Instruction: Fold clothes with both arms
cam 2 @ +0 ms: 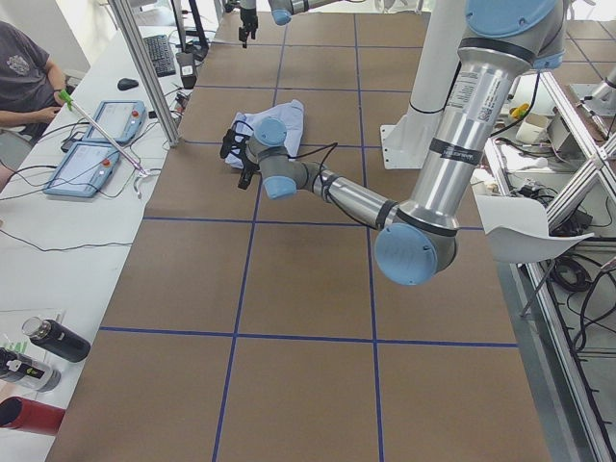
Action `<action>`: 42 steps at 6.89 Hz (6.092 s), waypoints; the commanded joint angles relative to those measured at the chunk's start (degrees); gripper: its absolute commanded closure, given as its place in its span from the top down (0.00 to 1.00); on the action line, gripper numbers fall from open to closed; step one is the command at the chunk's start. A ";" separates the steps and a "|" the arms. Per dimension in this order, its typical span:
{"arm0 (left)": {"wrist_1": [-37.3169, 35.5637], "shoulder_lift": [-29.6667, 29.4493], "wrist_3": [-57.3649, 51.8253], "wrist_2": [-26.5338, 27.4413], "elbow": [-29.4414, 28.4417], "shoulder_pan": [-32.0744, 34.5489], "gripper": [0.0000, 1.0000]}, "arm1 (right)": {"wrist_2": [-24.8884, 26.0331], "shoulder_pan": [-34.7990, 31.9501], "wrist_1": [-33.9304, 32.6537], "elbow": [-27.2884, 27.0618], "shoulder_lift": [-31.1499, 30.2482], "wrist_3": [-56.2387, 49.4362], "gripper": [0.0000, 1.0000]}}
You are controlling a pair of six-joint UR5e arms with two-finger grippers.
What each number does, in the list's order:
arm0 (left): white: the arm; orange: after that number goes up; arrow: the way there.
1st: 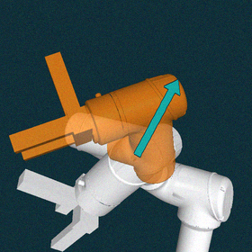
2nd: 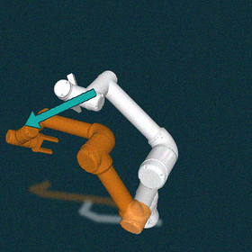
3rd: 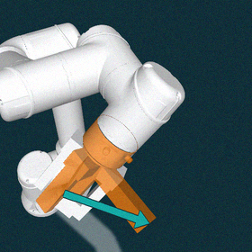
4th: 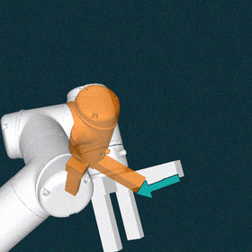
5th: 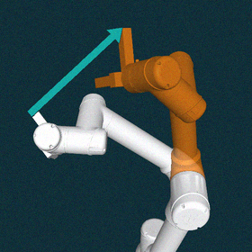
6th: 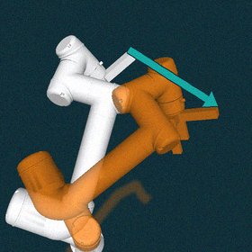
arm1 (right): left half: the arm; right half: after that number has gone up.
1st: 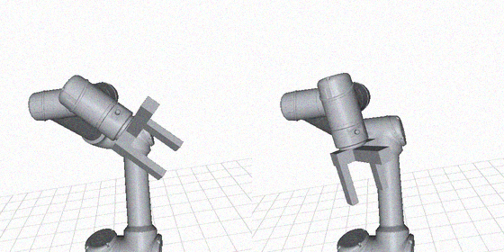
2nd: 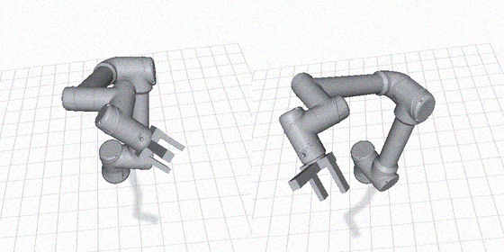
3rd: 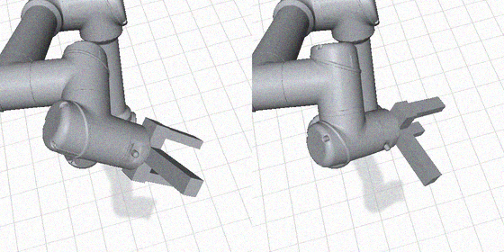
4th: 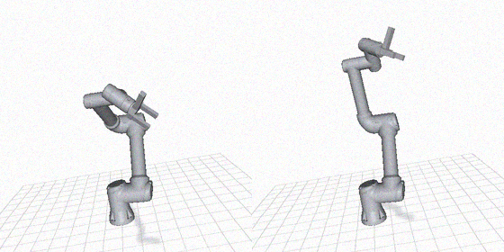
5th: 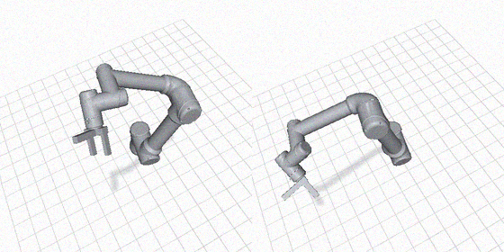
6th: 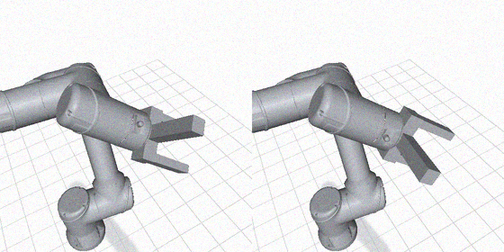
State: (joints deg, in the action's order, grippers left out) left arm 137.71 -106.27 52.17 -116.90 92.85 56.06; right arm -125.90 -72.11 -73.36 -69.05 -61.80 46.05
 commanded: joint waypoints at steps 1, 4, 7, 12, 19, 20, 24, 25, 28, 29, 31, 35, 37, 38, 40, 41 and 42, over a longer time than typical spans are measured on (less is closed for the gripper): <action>-3.74 7.63 -23.84 -2.18 1.54 8.23 0.99 | -0.13 -5.74 -0.29 -3.69 -9.78 -16.09 1.00; -7.46 15.97 -43.34 -15.18 1.63 22.32 0.99 | -6.28 -14.52 -0.29 -6.53 -21.66 -39.65 1.00; -13.55 20.66 -44.26 -18.88 2.42 23.48 0.99 | -6.19 -18.94 -6.15 -10.28 -25.72 -50.97 1.00; -18.44 23.65 -45.40 -22.13 3.04 27.08 0.99 | -6.19 -18.51 -20.85 -28.94 -35.23 -50.10 1.00; -23.45 32.26 -53.49 -18.29 14.55 33.59 1.00 | -5.58 -18.42 -20.51 -30.70 -35.40 -50.10 1.00; -23.54 32.09 -53.23 -17.41 14.20 33.51 1.00 | -6.28 -18.42 -20.50 -31.75 -35.40 -49.57 1.00; -23.63 31.48 -53.22 -17.58 13.50 33.50 1.00 | -10.24 -18.42 -20.24 -34.22 -36.20 -41.85 1.00; -23.63 31.47 -53.22 -17.66 13.58 33.50 1.00 | -10.41 -18.50 -20.24 -34.22 -36.02 -42.18 1.00; -23.71 32.09 -53.14 -17.75 11.48 33.59 1.00 | -9.98 -18.50 -19.46 -35.96 -35.58 -42.54 1.00; -24.24 32.26 -53.05 -17.75 11.56 33.94 1.00 | -9.80 -18.51 -18.06 -36.24 -36.54 -42.54 1.00; -26.44 32.27 -53.13 -17.84 12.09 34.12 1.00 | -9.45 -18.42 -17.87 -36.33 -37.51 -42.62 1.00; -26.44 32.27 -53.13 -17.75 12.44 34.82 1.00 | -9.62 -18.50 -16.73 -36.15 -37.60 -42.80 1.00; -26.26 32.27 -53.22 -17.93 12.18 34.82 1.00 | -9.98 -18.51 -16.64 -36.33 -37.95 -42.80 1.00; -26.18 32.27 -53.22 -17.84 12.44 34.82 1.00 | -9.98 -18.51 -16.72 -36.33 -37.95 -42.80 1.00; -26.44 32.53 -53.22 -20.71 14.80 40.41 1.00 | -10.15 -18.51 -16.72 -36.59 -37.95 -42.62 1.00; -26.35 34.10 -53.22 -22.83 15.42 40.71 1.00 | -10.06 -18.51 -16.73 -36.85 -37.95 -42.62 1.00; -26.18 33.94 -53.22 -22.59 15.17 40.80 1.00 | -9.89 -18.51 -16.73 -36.33 -37.95 -42.71 1.00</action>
State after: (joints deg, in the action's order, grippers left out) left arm 111.40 -72.72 -1.05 -138.71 107.85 96.25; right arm -135.94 -90.61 -90.08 -105.68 -99.76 3.40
